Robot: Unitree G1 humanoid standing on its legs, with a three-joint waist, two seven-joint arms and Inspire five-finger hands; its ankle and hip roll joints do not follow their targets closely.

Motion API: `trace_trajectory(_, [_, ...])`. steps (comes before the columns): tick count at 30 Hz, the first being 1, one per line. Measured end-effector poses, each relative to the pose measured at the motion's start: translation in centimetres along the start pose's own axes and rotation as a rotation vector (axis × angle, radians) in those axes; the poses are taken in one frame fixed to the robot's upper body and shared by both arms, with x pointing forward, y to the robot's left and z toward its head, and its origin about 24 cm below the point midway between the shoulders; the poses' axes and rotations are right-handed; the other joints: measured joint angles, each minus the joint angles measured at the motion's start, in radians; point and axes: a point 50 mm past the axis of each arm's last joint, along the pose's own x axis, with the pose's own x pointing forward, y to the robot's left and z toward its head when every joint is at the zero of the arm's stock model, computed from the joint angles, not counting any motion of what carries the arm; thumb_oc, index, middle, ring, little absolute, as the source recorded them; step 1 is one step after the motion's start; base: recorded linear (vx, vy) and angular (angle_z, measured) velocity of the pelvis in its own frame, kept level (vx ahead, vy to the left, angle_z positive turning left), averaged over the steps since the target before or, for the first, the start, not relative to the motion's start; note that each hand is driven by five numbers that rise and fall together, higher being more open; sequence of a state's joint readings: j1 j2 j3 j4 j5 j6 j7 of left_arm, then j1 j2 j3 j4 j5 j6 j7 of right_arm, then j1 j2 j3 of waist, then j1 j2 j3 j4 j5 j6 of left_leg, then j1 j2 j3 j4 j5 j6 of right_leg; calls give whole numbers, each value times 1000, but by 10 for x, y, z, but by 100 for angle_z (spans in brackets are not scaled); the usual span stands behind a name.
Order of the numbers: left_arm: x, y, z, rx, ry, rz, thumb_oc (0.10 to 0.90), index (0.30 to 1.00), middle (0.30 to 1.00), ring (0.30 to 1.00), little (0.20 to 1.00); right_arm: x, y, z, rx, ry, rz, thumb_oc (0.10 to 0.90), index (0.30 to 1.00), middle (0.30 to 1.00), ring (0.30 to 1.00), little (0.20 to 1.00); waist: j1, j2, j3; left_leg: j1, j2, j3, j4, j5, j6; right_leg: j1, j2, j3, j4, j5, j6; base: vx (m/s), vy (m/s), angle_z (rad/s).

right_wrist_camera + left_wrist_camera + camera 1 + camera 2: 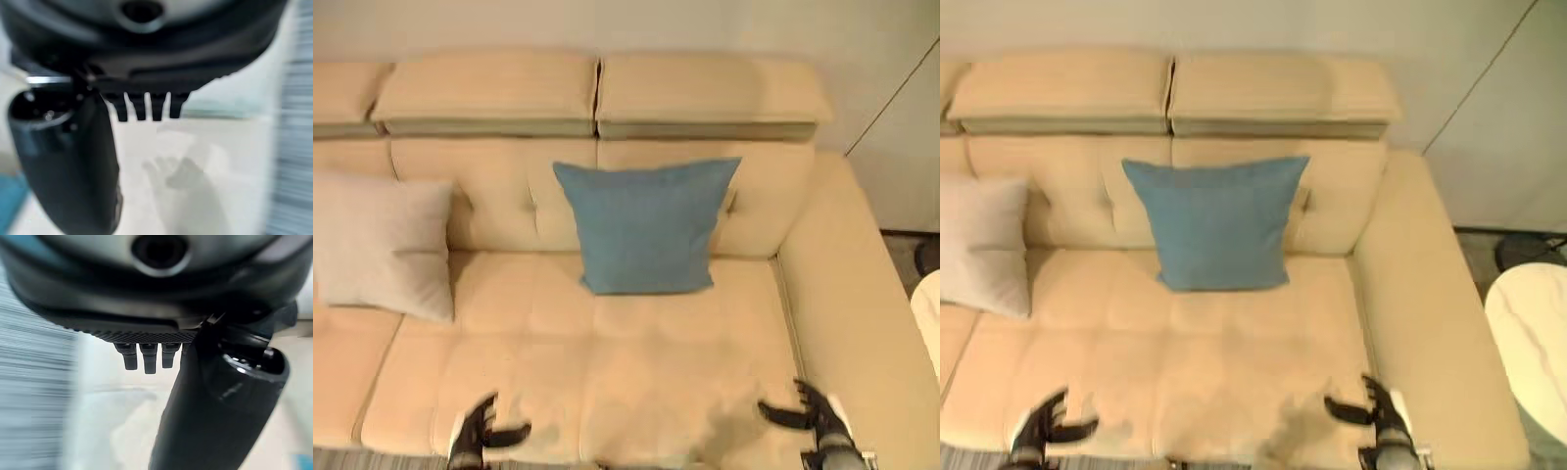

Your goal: Pick up all the scattered cushions and arrange them neatly on the sofa.

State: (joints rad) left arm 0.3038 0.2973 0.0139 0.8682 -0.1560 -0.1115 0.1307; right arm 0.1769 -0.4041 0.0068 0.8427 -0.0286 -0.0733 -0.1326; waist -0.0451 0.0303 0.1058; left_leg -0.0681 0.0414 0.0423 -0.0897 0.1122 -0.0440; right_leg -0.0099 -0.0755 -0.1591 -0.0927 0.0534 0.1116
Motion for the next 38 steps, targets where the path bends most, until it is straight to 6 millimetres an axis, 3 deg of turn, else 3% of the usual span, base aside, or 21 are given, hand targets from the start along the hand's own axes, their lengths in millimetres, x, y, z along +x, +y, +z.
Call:
trace_trajectory(3, [-12, -20, -46, 29, 201, -47, 800, 900, 900, 900, 900, -9, 30, -23, 23, 94, 79, 800, 900, 900, 900, 900, 1, -3, -32, 14, 10, -19, -2, -5, -7, 27, 14, -2, 0, -5, -6, -126, -100, 19])
trace_trajectory(6, [-6, -33, -36, 59, 198, -86, 800, 900, 900, 900, 900, -7, 61, -14, 57, 107, 155, 800, 900, 900, 900, 900, 30, -5, -24, -90, 60, -52, 91, -3, -70, -101, 70, 7, 168, -83, -101, -345, -56, 28])
trace_trajectory(7, [1, -33, -22, 61, 163, -82, 800, 900, 900, 900, 900, -2, 63, -6, 40, 99, 165, 800, 900, 900, 900, 900, 35, -27, -17, -115, 60, -48, 101, -17, -130, -146, 61, 17, 199, -80, -141, -174, 13, 15])
trace_trajectory(9, [14, -23, 4, 67, 108, -39, 800, 900, 900, 900, 900, 5, 64, 12, 36, 55, 166, 800, 900, 900, 900, 900, 32, -133, 25, -147, -48, -41, 408, -135, -31, -138, -45, 7, 149, -2, -161, -169, 69, 4])
trace_trajectory(10, [16, -21, 7, 68, 99, -32, 800, 900, 900, 900, 900, 7, 56, 15, 27, 35, 141, 800, 900, 900, 900, 900, 15, -142, 27, -85, -69, -34, 507, -210, -36, -95, -53, -5, 93, 22, -164, -174, 117, -6])
trace_trajectory(12, [16, -26, 11, 68, 90, -42, 800, 900, 900, 900, 900, 9, 43, 11, 5, 48, 106, 800, 900, 900, 900, 900, -5, -111, 9, 16, -55, -46, 559, -271, -56, -67, -41, -21, 35, 76, -151, -181, 138, 10])
trace_trajectory(13, [18, -36, 20, 121, 50, -78, 800, 900, 900, 900, 900, 11, 32, 8, -22, 58, 77, 800, 900, 900, 900, 900, -30, -75, -12, 98, -39, -41, 479, -299, -31, -80, -28, -35, 20, 95, -136, -218, 154, 31])
trace_trajectory(16, [24, -56, 66, 187, -116, -135, 800, 900, 900, 900, 900, 14, 22, 7, -53, 79, 55, 800, 900, 900, 900, 900, -57, -45, -7, 189, -48, -32, 170, -289, 0, -166, -26, -27, 50, 152, -99, -279, 177, 43])
trace_trajectory(18, [26, -56, 81, 204, -172, -128, 800, 900, 900, 900, 900, 14, 40, 8, -49, 114, 95, 800, 900, 900, 900, 900, -44, -104, 14, 202, -85, -9, 92, -241, 47, -205, -64, -12, 49, 175, -53, -333, 147, -21])
trace_trajectory(19, [26, -56, 81, 207, -167, -125, 800, 900, 900, 900, 900, 12, 46, 8, -55, 112, 110, 800, 900, 900, 900, 900, -43, -121, 15, 191, -102, -3, 99, -235, 53, -215, -79, -7, 50, 177, -48, -322, 121, -22])
trace_trajectory(20, [26, -55, 80, 210, -156, -117, 800, 900, 900, 900, 900, 11, 54, 11, -68, 102, 132, 800, 900, 900, 900, 900, -47, -147, 26, 170, -125, 7, 116, -229, 68, -230, -105, -1, 49, 163, -4, -298, 103, -21])
trace_trajectory(22, [27, -53, 77, 217, -148, -110, 800, 900, 900, 900, 900, 7, 64, 5, -75, 124, 158, 800, 900, 900, 900, 900, -46, -153, 36, 156, -131, 18, 103, -201, 89, -249, -116, -3, 66, 137, 57, -334, 85, -6])
trace_trajectory(25, [26, -41, 59, 242, -86, -83, 800, 900, 900, 900, 900, 2, 74, -3, -88, 164, 190, 800, 900, 900, 900, 900, -30, -159, 55, 155, -145, 28, 107, -193, 97, -265, -125, 20, 111, 117, 81, -340, 66, 0])
trace_trajectory(26, [25, -39, 52, 247, -64, -79, 800, 900, 900, 900, 900, 2, 75, -5, -93, 170, 192, 800, 900, 900, 900, 900, -21, -156, 57, 153, -142, 33, 115, -192, 99, -265, -124, 25, 120, 114, 83, -326, 61, -5])
trace_trajectory(29, [24, -36, 39, 255, -10, -63, 800, 900, 900, 900, 900, 3, 72, -6, -126, 187, 195, 800, 900, 900, 900, 900, 25, -67, 76, 149, -44, 48, 93, -175, 80, -355, -68, 24, 476, -22, 52, -175, 12, -8])
trace_trajectory(31, [22, -28, 26, 275, 32, -42, 800, 900, 900, 900, 900, 4, 67, -8, -138, 192, 184, 800, 900, 900, 900, 900, 36, -52, 71, 167, -12, 20, 63, -158, 55, -286, -62, 22, 533, -87, 77, -141, -74, 15])
trace_trajectory(32, [22, -24, 21, 281, 57, -32, 800, 900, 900, 900, 900, 2, 68, -12, -139, 203, 186, 800, 900, 900, 900, 900, 35, -64, 68, 172, -18, 11, 62, -158, 54, -237, -54, 32, 467, -113, 56, -138, -106, 15])
trace_trajectory(33, [21, -22, 15, 285, 86, -27, 800, 900, 900, 900, 900, 5, 67, -7, -139, 190, 181, 800, 900, 900, 900, 900, 36, -69, 68, 169, -17, 10, 71, -155, 48, -199, -33, 26, 390, -96, -45, -107, -111, -27])
trace_trajectory(34, [19, -25, 9, 269, 119, -29, 800, 900, 900, 900, 900, 10, 65, 6, -131, 155, 166, 800, 900, 900, 900, 900, 55, -82, 65, 123, -8, 35, 121, -152, 52, -126, -11, 37, 204, -10, -85, -103, -108, -46])
trace_trajectory(36, [19, -30, 9, 251, 120, -37, 800, 900, 900, 900, 900, 12, 64, 16, -124, 112, 154, 800, 900, 900, 900, 900, 69, -95, 41, 110, -36, 16, 35, -149, 66, -115, -2, 56, 104, 37, -81, -87, -106, -42])
trace_trajectory(38, [18, -38, 11, 228, 112, -50, 800, 900, 900, 900, 900, 15, 67, 27, -123, 87, 156, 800, 900, 900, 900, 900, 81, -82, 21, 102, 10, 32, 7, -83, 40, -103, 51, 76, 47, 55, -78, -51, -113, -55])
